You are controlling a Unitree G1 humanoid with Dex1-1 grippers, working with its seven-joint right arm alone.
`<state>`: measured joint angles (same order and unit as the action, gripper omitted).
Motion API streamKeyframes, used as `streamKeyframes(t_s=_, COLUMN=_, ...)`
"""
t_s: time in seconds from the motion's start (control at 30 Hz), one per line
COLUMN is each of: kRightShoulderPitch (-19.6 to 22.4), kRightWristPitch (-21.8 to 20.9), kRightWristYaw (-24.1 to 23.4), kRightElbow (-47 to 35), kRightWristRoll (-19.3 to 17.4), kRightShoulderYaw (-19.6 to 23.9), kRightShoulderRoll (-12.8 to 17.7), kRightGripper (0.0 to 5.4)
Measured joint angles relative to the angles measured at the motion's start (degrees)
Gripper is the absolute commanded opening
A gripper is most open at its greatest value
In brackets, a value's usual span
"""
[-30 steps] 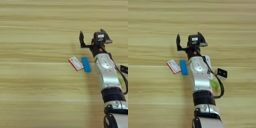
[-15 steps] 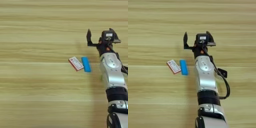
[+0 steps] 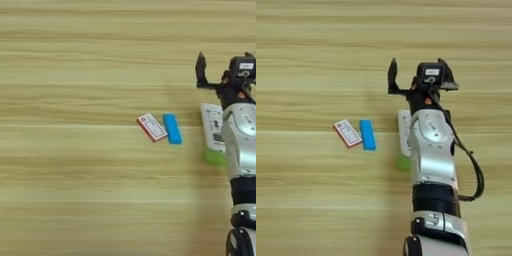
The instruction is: Move the objects on the table
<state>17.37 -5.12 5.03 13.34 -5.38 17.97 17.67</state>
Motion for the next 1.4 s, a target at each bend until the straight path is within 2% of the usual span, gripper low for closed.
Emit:
streamKeyframes(t_s=0.17, kRightShoulderPitch=-0.9, kRightWristPitch=3.8, kRightWristYaw=2.7, kRightElbow=-0.7, kRightWristRoll=-3.4, kRightShoulderYaw=3.6, kRightShoulderRoll=3.6, kRightGripper=5.37)
streamKeyframes(t_s=0.3, kRightShoulderPitch=-1.0, kRightWristPitch=5.9, kRightWristYaw=7.3, kRightElbow=2.2, kRightWristRoll=-6.4, kRightShoulderYaw=6.3, kRightShoulderRoll=7.3, kRightGripper=5.37)
streamKeyframes(t_s=0.4, kRightShoulderPitch=-1.0, kRightWristPitch=5.5, kRightWristYaw=11.3, kRightElbow=8.3, kRightWristRoll=-7.4, kRightShoulderYaw=8.3, kRightShoulderRoll=11.0, kRightGripper=5.37)
streamKeyframes(t_s=0.43, kRightShoulderPitch=-0.8, kRightWristPitch=4.5, kRightWristYaw=14.0, kRightElbow=12.3, kRightWristRoll=-7.7, kRightShoulderYaw=8.8, kRightShoulderRoll=12.9, kRightGripper=5.37)
streamKeyframes(t_s=0.5, kRightShoulderPitch=-0.7, kRightWristPitch=2.8, kRightWristYaw=17.0, kRightElbow=17.2, kRightWristRoll=-7.7, kRightShoulderYaw=9.0, kRightShoulderRoll=14.9, kRightGripper=5.37)
streamKeyframes(t_s=0.6, kRightShoulderPitch=-0.5, kRightWristPitch=-3.1, kRightWristYaw=26.4, kRightElbow=28.4, kRightWristRoll=-7.6, kRightShoulderYaw=8.6, kRightShoulderRoll=18.0, kRightGripper=5.37)
streamKeyframes(t_s=0.67, kRightShoulderPitch=-0.1, kRightWristPitch=-6.1, kRightWristYaw=30.6, kRightElbow=31.7, kRightWristRoll=-7.9, kRightShoulderYaw=8.6, kRightShoulderRoll=18.8, kRightGripper=5.37)
streamKeyframes(t_s=0.73, kRightShoulderPitch=0.1, kRightWristPitch=-8.4, kRightWristYaw=37.7, kRightElbow=37.8, kRightWristRoll=-8.8, kRightShoulderYaw=8.6, kRightShoulderRoll=20.0, kRightGripper=5.37)
streamKeyframes(t_s=0.83, kRightShoulderPitch=-0.5, kRightWristPitch=-9.4, kRightWristYaw=48.8, kRightElbow=45.6, kRightWristRoll=-11.8, kRightShoulderYaw=9.8, kRightShoulderRoll=21.0, kRightGripper=5.37)
streamKeyframes(t_s=0.87, kRightShoulderPitch=-0.5, kRightWristPitch=-9.4, kRightWristYaw=49.1, kRightElbow=45.8, kRightWristRoll=-11.9, kRightShoulderYaw=9.9, kRightShoulderRoll=21.0, kRightGripper=5.37)
streamKeyframes(t_s=0.93, kRightShoulderPitch=-0.5, kRightWristPitch=-9.5, kRightWristYaw=57.6, kRightElbow=48.6, kRightWristRoll=-15.5, kRightShoulderYaw=12.3, kRightShoulderRoll=23.4, kRightGripper=5.37)
streamKeyframes(t_s=1.0, kRightShoulderPitch=-0.6, kRightWristPitch=-9.4, kRightWristYaw=61.1, kRightElbow=50.6, kRightWristRoll=-16.5, kRightShoulderYaw=13.3, kRightShoulderRoll=25.3, kRightGripper=5.37)
streamKeyframes(t_s=1.13, kRightShoulderPitch=-1.4, kRightWristPitch=-9.1, kRightWristYaw=63.3, kRightElbow=56.0, kRightWristRoll=-16.9, kRightShoulderYaw=14.7, kRightShoulderRoll=27.3, kRightGripper=5.37)
streamKeyframes(t_s=1.27, kRightShoulderPitch=-2.6, kRightWristPitch=-9.0, kRightWristYaw=67.0, kRightElbow=57.7, kRightWristRoll=-17.3, kRightShoulderYaw=15.4, kRightShoulderRoll=27.8, kRightGripper=5.37)
streamKeyframes(t_s=1.4, kRightShoulderPitch=-3.7, kRightWristPitch=-9.4, kRightWristYaw=66.2, kRightElbow=58.7, kRightWristRoll=-15.7, kRightShoulderYaw=14.6, kRightShoulderRoll=28.7, kRightGripper=5.37)
